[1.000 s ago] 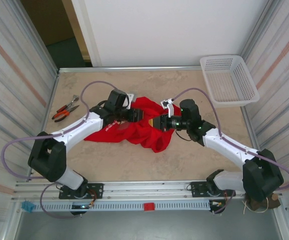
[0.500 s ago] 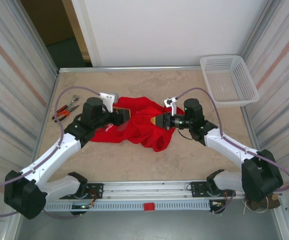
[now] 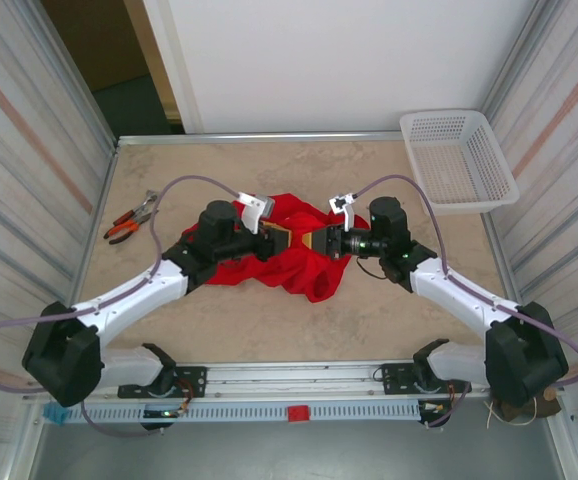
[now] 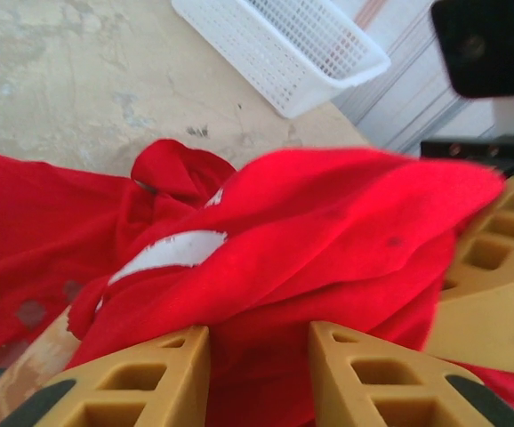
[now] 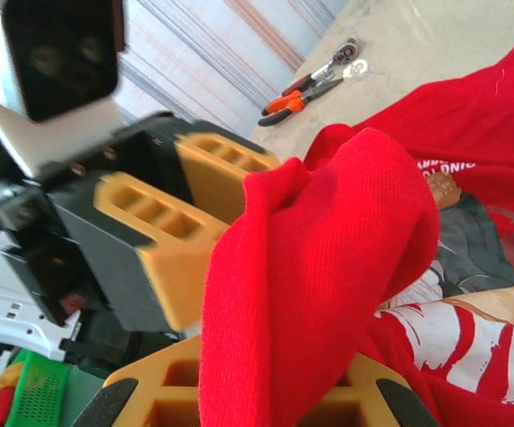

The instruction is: Fold the inside-out t-shirt

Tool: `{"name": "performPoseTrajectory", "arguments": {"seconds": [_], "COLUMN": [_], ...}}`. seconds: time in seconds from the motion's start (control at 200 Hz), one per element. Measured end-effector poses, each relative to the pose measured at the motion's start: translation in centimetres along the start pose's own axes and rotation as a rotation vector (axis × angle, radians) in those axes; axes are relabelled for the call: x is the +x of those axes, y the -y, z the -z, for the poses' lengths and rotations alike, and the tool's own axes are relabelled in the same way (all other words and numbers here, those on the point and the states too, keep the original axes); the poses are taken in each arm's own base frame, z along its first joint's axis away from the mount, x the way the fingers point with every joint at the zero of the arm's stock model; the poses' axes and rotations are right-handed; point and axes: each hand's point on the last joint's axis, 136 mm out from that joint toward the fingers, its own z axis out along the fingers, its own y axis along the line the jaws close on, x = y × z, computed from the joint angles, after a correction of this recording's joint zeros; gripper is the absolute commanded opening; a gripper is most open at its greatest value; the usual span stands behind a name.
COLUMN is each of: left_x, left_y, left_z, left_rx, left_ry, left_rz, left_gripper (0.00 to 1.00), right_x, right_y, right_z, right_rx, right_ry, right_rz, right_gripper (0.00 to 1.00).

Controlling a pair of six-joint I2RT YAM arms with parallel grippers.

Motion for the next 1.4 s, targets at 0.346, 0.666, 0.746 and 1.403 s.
{"name": "performPoseTrajectory", "arguments": {"seconds": [0.346,0.666,0.746,1.403], "left_x": [1.3,2.4,2.0,-9.5], "left_y": [0.7,1.7,1.9,5.1], "left_z": [-0.7,-2.0,-2.0,4.3], "left_rx": [0.053,0.119,0.12,0.3], "left_ry": [-0.005,-0.05,-0.048,0.098], "left_rz": [0.005,0.013,0.02,0.273], "left_gripper": [0.5,0.0,0.0,0.0], "right_x": [-0.2,-0.5,-0.7,-1.7], "right_y": [-0.1,0.1,0.2,8.1], "right_z": [0.1,0.1,0.2,2.4], "right_rx": [-0.001,0.011,0.016,0.298], "right_ry": [0.009,0.024,0.028,0.105], "right_rz": [-0.006,-0.007,-0.009,-0.134], "right_gripper": [0.0,0.0,0.21,0.65]}}
